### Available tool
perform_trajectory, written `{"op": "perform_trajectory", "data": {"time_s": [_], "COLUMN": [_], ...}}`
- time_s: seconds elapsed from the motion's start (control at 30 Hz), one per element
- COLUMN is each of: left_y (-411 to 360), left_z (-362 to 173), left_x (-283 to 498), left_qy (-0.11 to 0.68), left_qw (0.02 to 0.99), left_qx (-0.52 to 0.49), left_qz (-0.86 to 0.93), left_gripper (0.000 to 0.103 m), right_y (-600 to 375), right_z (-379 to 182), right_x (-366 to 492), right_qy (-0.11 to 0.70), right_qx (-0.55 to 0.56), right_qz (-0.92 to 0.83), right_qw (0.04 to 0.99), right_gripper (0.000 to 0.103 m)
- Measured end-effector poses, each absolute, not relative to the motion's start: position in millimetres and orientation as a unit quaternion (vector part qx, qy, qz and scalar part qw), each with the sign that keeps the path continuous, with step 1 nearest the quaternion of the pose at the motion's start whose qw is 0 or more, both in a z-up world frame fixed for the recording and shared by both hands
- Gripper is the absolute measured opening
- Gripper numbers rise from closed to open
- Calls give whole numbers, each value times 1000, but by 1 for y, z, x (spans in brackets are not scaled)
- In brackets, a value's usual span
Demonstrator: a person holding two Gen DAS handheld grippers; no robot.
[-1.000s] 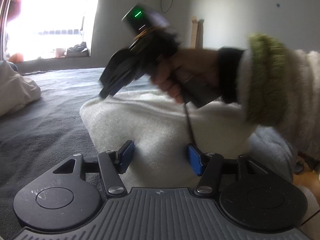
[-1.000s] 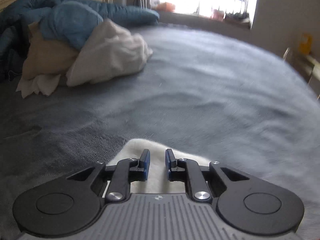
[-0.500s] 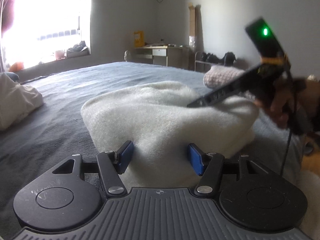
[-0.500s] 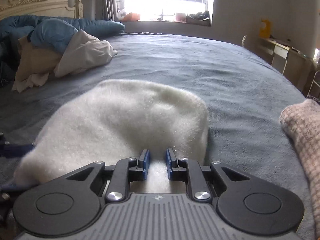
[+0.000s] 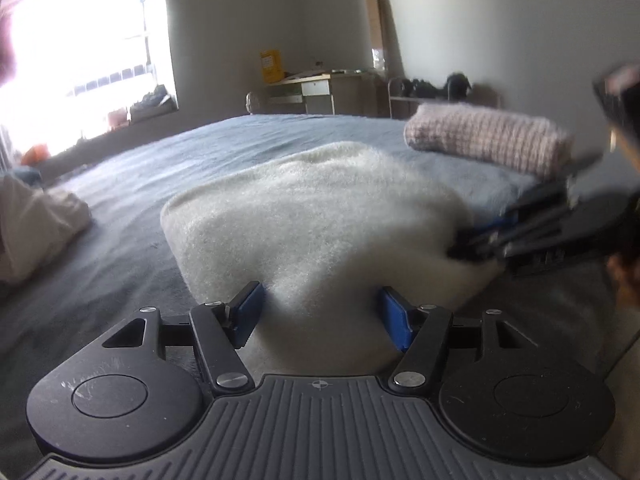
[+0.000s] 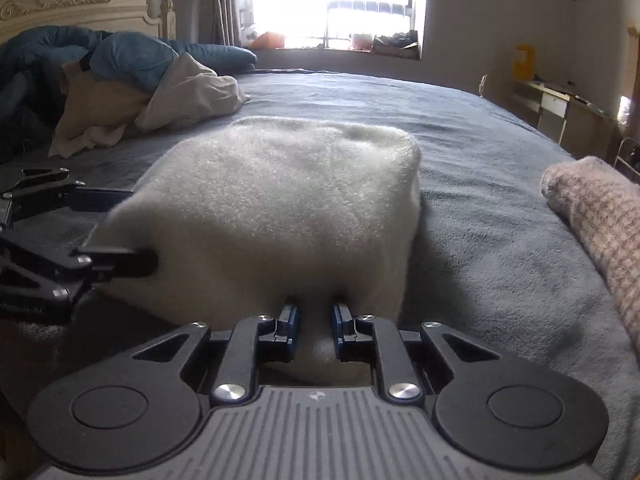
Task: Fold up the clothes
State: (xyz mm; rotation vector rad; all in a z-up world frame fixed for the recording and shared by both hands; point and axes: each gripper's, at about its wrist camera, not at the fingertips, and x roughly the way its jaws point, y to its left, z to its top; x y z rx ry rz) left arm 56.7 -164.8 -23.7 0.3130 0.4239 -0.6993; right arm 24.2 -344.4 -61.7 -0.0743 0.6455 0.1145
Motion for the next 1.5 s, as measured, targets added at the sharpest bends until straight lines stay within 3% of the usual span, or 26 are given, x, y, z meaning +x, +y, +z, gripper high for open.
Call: {"op": "perform_trajectory", "data": {"time_s": [0.3, 0.47, 0.57, 0.73, 0.93, 1.13, 1.3, 1.5], "left_y": [-151, -145, -136, -158, -191, -197, -198, -199], "left_z": [-23, -13, 3, 19, 6, 6, 5, 4], "left_x": [50, 56, 61, 73, 85, 80, 81, 80], "left_qy": [221, 271, 275, 257, 270, 275, 282, 283], "left_qw": [906, 904, 912, 921, 912, 910, 905, 905], "left_qx": [139, 111, 82, 127, 178, 195, 197, 202], "left_qz": [-334, -311, -292, -265, -254, -243, -248, -246], "left_gripper": [63, 60, 59, 60, 68, 67, 67, 67], "right_y": [-318, -311, -323, -338, -350, -358, -351, -346], "right_z": [-13, -66, -43, -10, -57, -18, -57, -22], "right_x": [5, 45, 42, 39, 58, 57, 68, 72], "right_qy": [256, 313, 323, 268, 304, 285, 310, 307], "right_qx": [-1, -14, 48, 77, 92, 99, 49, 42], "right_qz": [116, 119, 122, 98, 79, 62, 57, 53], "right_qw": [960, 942, 937, 955, 945, 951, 948, 949], "right_gripper": [20, 19, 18, 19, 18, 19, 18, 18]}}
